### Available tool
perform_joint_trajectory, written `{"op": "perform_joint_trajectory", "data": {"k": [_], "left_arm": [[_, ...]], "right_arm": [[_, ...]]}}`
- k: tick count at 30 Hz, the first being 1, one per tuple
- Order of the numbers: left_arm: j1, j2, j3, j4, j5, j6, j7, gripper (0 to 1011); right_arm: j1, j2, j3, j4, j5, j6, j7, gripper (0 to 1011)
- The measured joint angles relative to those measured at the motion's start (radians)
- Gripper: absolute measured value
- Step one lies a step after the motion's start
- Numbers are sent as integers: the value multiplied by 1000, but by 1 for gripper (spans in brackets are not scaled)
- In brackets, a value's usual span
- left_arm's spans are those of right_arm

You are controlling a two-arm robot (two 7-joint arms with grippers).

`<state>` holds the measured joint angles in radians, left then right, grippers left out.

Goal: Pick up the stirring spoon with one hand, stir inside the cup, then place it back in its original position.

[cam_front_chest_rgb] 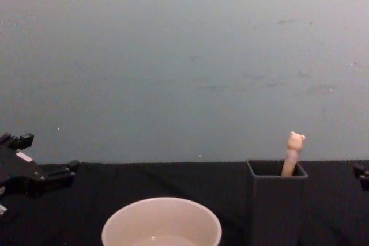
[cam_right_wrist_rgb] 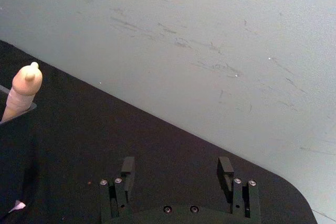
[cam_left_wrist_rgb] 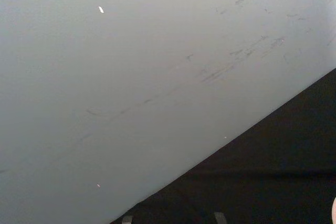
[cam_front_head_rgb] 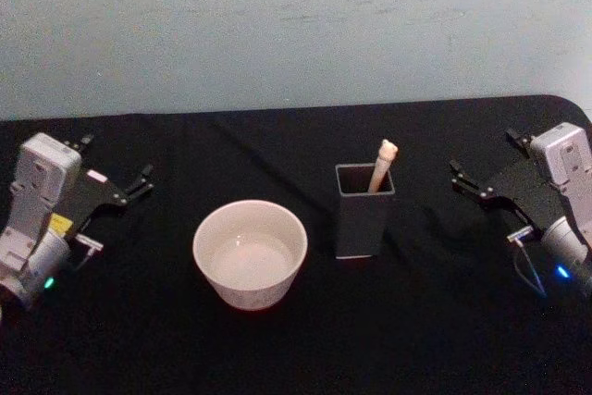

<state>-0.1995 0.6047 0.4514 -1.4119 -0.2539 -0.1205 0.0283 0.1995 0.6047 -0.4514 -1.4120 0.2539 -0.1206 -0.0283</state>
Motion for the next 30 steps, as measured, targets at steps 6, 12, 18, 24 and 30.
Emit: {"op": "perform_joint_trajectory", "data": {"k": [6, 12, 18, 24, 30], "left_arm": [[0, 0, 0, 0, 0, 0, 0, 1001], [0, 0, 0, 0, 0, 0, 0, 1001], [0, 0, 0, 0, 0, 0, 0, 1001], [0, 0, 0, 0, 0, 0, 0, 1001], [0, 0, 0, 0, 0, 0, 0, 1001]], "right_arm": [[0, 0, 0, 0, 0, 0, 0, 1002], [0, 0, 0, 0, 0, 0, 0, 1000], [0, 0, 0, 0, 0, 0, 0, 1002], [0, 0, 0, 0, 0, 0, 0, 1002], [0, 0, 0, 0, 0, 0, 0, 1002]]}}
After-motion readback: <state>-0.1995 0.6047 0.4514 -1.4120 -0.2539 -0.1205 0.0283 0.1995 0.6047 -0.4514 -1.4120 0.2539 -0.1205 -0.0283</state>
